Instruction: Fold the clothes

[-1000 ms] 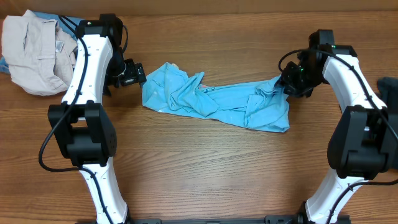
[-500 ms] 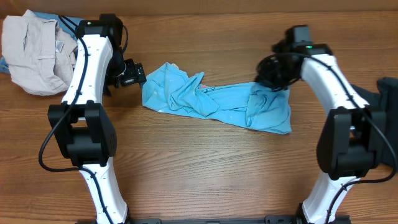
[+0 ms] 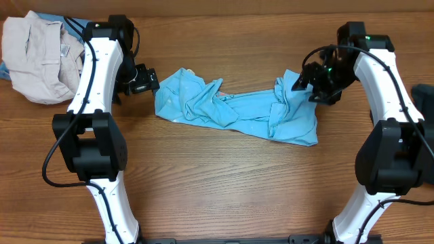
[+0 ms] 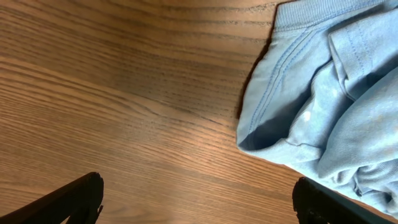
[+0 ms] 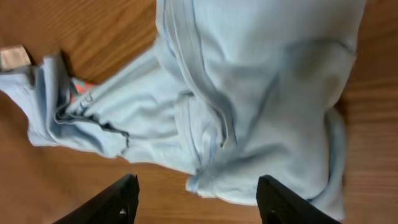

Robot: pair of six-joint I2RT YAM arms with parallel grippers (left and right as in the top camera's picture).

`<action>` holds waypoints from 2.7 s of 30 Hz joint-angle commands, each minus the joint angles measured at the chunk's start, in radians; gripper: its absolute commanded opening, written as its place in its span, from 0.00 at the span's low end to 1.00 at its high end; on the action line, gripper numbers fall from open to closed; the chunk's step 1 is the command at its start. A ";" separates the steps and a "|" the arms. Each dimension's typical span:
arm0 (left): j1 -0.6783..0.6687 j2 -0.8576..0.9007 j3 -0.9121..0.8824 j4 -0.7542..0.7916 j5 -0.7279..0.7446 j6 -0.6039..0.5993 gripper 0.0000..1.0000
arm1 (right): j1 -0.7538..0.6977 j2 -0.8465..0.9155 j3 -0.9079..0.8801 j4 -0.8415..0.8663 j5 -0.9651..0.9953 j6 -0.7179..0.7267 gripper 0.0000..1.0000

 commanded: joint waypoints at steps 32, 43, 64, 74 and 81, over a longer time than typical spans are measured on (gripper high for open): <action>0.003 -0.019 0.005 -0.021 0.030 0.023 1.00 | 0.240 -0.048 -0.335 0.075 0.234 0.238 0.04; 0.003 -0.019 0.005 -0.022 0.031 0.023 1.00 | 0.241 -0.111 -0.401 0.070 0.234 0.234 0.25; 0.003 -0.019 0.005 -0.007 0.030 0.041 1.00 | -0.077 -0.069 -0.198 0.217 0.230 0.075 1.00; 0.003 -0.019 -0.014 0.019 0.031 0.041 1.00 | -0.073 -0.034 -0.340 0.372 0.137 0.006 1.00; 0.003 -0.019 -0.160 0.118 0.031 0.041 1.00 | -0.062 0.025 -0.356 0.410 -0.040 -0.005 1.00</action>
